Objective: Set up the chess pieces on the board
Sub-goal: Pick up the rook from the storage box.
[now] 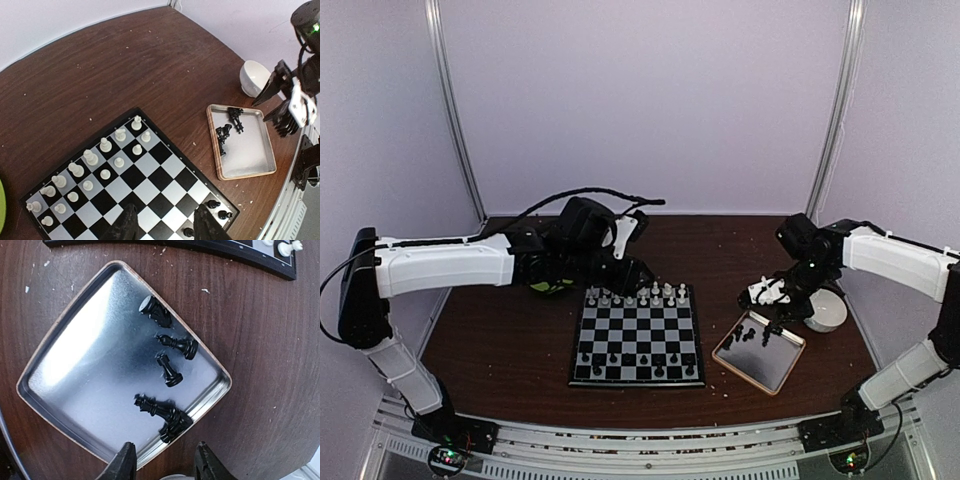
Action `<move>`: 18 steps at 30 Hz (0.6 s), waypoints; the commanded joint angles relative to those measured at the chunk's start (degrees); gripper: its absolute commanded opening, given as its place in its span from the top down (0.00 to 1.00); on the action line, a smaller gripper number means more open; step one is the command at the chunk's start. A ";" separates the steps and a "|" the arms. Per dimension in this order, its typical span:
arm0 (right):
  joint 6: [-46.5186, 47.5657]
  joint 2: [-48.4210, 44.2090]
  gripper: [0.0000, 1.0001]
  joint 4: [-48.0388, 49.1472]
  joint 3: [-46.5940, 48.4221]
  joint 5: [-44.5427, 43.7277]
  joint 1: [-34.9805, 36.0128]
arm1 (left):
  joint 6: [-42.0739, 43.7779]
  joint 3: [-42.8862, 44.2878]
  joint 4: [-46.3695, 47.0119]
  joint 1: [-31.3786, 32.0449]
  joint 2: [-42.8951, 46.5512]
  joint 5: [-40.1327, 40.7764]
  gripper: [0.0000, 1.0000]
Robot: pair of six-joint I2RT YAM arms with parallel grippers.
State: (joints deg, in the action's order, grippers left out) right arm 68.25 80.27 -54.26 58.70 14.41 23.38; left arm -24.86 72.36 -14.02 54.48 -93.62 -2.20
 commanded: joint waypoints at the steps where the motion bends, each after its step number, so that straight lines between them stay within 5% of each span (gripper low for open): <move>1: 5.71 3.20 0.60 7.69 -0.93 -7.46 3.33 | -2.08 -1.05 5.29 0.17 1.19 -2.75 0.62; 18: 6.04 14.78 0.66 6.25 2.65 -7.44 6.41 | -3.02 -2.58 6.11 0.44 1.66 -3.00 0.62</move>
State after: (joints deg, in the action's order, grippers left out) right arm 73.67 93.56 -46.87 60.07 8.29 29.26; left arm -27.38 69.84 -10.74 54.48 -93.23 -4.56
